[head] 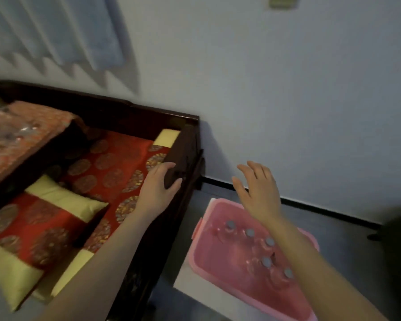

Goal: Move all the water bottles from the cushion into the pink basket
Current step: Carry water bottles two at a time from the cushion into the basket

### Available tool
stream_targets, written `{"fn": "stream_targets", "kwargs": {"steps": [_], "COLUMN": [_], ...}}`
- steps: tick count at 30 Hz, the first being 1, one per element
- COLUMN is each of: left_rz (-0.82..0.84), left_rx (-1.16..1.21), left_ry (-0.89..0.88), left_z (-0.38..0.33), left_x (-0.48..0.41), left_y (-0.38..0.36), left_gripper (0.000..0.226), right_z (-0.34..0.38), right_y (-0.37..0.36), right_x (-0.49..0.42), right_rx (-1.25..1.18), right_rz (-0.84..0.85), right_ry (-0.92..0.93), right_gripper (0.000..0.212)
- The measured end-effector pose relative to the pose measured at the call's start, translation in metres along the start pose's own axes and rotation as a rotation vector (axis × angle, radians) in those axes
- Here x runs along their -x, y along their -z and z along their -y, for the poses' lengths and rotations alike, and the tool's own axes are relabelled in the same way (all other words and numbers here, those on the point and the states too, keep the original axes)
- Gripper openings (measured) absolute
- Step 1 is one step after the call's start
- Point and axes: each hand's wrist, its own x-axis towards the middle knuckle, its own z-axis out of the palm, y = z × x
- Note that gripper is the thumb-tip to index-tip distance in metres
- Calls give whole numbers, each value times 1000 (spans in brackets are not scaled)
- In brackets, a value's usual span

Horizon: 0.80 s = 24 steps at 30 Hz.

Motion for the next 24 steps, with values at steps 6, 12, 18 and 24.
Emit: {"fn": "stream_targets", "kwargs": {"steps": [6,12,18,24], "left_rz": [-216,-484,-639,-704], "left_rx": [-2,-52,-156,-147], "left_ry": [228,461,602,725], "left_z": [50,128,196,244], "left_x": [73,205,338,401], "left_y": [144,298,427,476], "left_gripper": [56,52,48,48], "right_z": [127,284,431,537], "right_y": [-15,-60,-110,-159], "right_x": [-18,17,59,94], "right_rx": [-137,-294,-381,-385], "right_rz": [104,230,280,320], "right_ry": [214,437,576,682], "right_gripper": [52,45,38,35]}}
